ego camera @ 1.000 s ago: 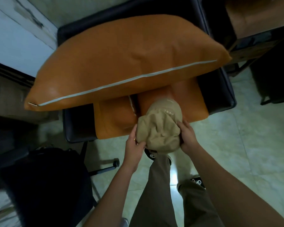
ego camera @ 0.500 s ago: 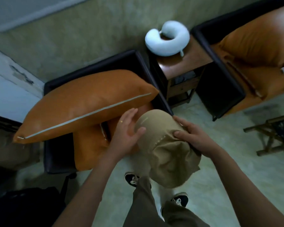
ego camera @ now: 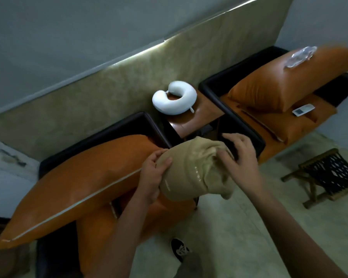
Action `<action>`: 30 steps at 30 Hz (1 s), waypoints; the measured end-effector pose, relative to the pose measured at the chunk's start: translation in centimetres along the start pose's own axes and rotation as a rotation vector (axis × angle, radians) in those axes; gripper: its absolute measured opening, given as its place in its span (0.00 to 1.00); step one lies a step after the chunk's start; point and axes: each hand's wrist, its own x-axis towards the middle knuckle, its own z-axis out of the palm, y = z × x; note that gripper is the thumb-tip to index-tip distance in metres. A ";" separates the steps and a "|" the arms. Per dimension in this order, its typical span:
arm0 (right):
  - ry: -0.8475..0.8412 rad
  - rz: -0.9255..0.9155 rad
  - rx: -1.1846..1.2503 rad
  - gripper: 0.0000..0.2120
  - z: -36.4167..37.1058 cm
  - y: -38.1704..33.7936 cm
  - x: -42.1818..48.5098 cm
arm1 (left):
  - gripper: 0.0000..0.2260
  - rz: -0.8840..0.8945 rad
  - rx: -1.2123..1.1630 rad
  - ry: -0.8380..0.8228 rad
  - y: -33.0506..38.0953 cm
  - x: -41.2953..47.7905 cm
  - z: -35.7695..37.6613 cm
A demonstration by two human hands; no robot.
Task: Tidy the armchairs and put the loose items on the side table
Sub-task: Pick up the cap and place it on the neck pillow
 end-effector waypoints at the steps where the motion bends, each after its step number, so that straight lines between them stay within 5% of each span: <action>1: 0.159 0.053 0.039 0.18 0.4 0.0 -0.9 | 0.16 -0.005 -0.065 0.043 0.1 0.3 0.1; 4: 0.326 0.259 0.264 0.14 2.7 -0.2 -2.8 | 0.16 -0.023 -0.272 0.121 0.4 1.9 0.7; 10: 0.102 0.483 0.680 0.29 6.1 -2.6 1.2 | 0.16 -0.080 -0.510 0.070 0.8 4.8 2.9; 17: 0.276 0.508 1.022 0.37 6.9 -3.0 8.1 | 0.25 -0.135 -0.526 -0.283 2.0 9.3 2.8; 20: 0.307 0.477 1.065 0.37 6.1 -2.3 9.5 | 0.28 -0.206 -0.454 -0.310 3.3 12.3 1.7; 23: 0.230 0.435 1.048 0.37 4.5 -1.3 10.8 | 0.32 -0.246 -0.393 -0.283 5.7 15.2 2.4; 27: 0.067 0.367 1.075 0.44 2.2 0.7 13.2 | 0.17 -0.293 -0.393 -0.345 7.2 18.4 5.7; 30: -0.029 0.343 1.064 0.45 0.2 2.4 15.1 | 0.26 -0.254 -0.397 -0.309 7.4 19.6 8.6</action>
